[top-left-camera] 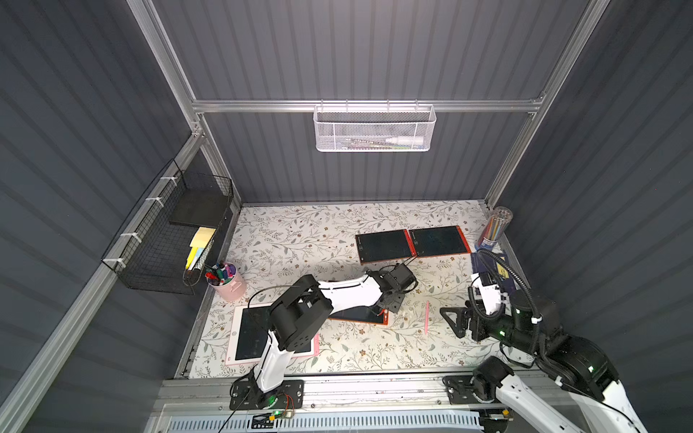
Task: Place the stylus back onto the writing tablet
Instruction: Adjust the stylus on the writing tablet.
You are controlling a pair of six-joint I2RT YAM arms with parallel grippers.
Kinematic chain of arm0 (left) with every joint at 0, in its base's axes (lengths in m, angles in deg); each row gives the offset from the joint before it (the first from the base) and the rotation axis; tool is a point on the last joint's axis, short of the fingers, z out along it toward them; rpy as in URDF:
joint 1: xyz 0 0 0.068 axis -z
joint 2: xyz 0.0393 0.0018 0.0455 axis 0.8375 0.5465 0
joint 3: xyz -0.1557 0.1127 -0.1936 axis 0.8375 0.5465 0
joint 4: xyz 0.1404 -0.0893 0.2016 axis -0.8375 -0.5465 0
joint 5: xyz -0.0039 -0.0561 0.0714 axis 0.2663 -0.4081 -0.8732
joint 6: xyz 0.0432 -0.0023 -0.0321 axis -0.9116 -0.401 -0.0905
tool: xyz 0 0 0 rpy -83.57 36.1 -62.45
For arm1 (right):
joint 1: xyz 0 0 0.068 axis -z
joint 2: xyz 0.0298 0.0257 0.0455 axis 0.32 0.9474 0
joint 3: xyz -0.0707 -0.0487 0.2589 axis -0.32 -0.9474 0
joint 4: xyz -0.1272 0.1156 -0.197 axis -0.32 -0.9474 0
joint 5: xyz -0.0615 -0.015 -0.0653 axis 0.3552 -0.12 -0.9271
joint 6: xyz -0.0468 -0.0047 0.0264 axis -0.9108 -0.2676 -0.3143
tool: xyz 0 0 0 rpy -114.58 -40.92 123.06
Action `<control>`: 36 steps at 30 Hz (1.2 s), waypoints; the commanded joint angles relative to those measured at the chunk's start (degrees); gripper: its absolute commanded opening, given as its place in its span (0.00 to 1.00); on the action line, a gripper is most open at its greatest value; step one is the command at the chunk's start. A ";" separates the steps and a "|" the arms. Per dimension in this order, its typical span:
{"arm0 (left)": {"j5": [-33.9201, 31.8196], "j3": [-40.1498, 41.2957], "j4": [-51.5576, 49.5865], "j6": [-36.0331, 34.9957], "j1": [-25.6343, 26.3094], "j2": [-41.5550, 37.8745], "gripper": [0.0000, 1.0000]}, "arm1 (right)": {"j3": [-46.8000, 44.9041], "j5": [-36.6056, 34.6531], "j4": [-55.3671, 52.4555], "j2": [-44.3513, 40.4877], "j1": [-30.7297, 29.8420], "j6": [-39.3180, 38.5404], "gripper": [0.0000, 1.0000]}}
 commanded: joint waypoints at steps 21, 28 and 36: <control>0.41 0.10 0.31 -0.52 0.92 1.25 0.29 | -0.48 -0.59 0.26 0.33 0.10 0.01 0.99; 0.58 0.17 0.45 0.16 0.99 1.54 0.22 | -0.48 -0.68 0.25 0.28 0.12 -0.03 0.99; 1.29 1.00 0.83 1.97 0.92 1.38 0.15 | -0.48 -0.77 0.24 0.24 0.12 0.01 0.99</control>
